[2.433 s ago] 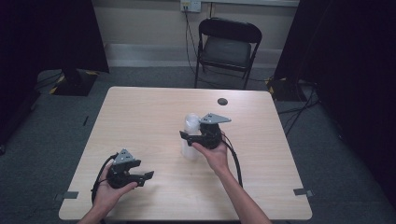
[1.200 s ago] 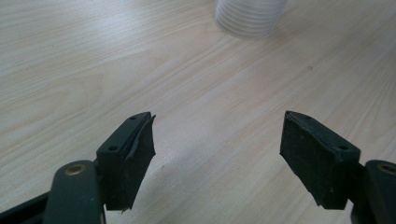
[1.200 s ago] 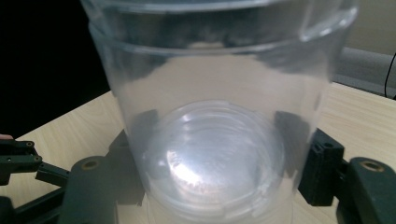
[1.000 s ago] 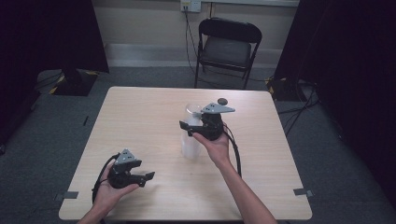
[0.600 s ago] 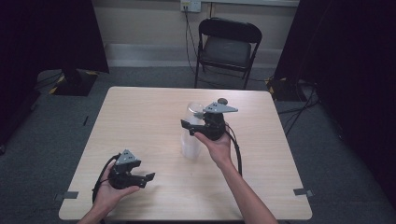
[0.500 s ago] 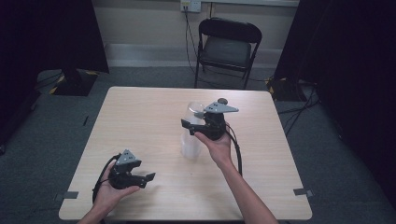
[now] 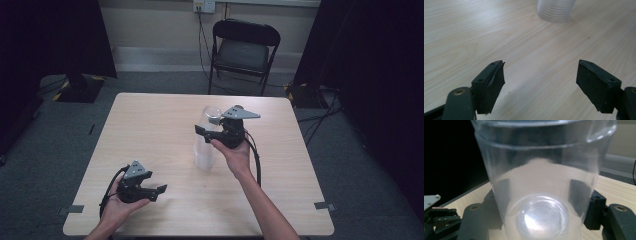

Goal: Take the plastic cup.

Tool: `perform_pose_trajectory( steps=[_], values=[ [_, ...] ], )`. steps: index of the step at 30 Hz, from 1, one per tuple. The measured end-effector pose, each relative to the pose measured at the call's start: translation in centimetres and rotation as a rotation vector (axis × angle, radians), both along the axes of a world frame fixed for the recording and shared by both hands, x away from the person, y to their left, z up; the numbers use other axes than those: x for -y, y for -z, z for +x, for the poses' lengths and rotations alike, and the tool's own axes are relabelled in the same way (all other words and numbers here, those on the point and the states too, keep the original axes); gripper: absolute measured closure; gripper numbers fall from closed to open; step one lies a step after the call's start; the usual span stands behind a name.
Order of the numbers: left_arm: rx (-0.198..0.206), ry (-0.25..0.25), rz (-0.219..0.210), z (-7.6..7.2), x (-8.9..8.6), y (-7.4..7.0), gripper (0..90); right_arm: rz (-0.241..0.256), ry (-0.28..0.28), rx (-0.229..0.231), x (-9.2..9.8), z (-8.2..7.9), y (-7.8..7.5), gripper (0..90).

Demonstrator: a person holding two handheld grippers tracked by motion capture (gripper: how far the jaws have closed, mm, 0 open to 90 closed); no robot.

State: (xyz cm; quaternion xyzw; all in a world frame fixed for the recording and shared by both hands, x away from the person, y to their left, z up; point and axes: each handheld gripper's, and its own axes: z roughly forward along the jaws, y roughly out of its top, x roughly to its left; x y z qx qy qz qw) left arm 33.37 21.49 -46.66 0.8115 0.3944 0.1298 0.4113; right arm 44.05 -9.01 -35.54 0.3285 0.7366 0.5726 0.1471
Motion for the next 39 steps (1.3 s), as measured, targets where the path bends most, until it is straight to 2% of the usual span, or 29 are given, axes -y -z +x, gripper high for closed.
perform_pose_trajectory(
  steps=[1,4,7,11,13,18,25,28,31,34,39],
  values=[
    [-0.001,0.021,-0.01,0.0,0.1,0.0,21.9,0.008,0.0,0.004,0.0,0.0,-0.2,33.8],
    [0.013,0.034,-0.012,-0.2,0.1,-0.1,21.9,0.012,0.012,0.011,0.2,0.0,-0.5,33.9],
    [0.008,0.041,-0.009,-0.1,0.2,0.0,21.9,0.037,0.013,0.005,0.5,0.0,-0.7,33.9],
    [0.01,0.041,-0.006,0.0,0.2,0.1,22.6,0.054,0.017,0.004,0.8,0.0,-0.8,33.9],
    [0.014,0.037,-0.005,0.0,0.2,0.1,23.3,0.078,0.012,-0.001,1.0,-0.1,-1.1,33.9],
    [0.023,0.029,0.0,-0.1,0.0,0.2,26.9,0.093,0.007,-0.002,1.3,-0.2,-1.6,33.9],
    [0.025,0.037,0.003,0.0,0.2,0.2,27.0,0.148,-0.001,-0.005,2.3,-0.9,-2.1,33.9],
    [0.019,0.044,-0.008,-0.1,0.2,0.2,28.5,0.156,0.006,-0.004,2.5,-1.0,-2.2,33.9],
    [0.02,0.051,-0.004,-0.1,0.2,0.2,29.2,0.155,0.041,-0.007,2.8,-1.2,-2.3,34.6],
    [0.024,0.05,-0.002,0.0,0.2,0.1,28.9,0.187,0.04,-0.014,3.3,-1.4,-2.3,34.6],
    [0.027,0.054,0.002,-0.1,0.3,0.0,28.3,0.19,0.056,-0.031,4.2,-1.7,-2.2,34.7]
  ],
)
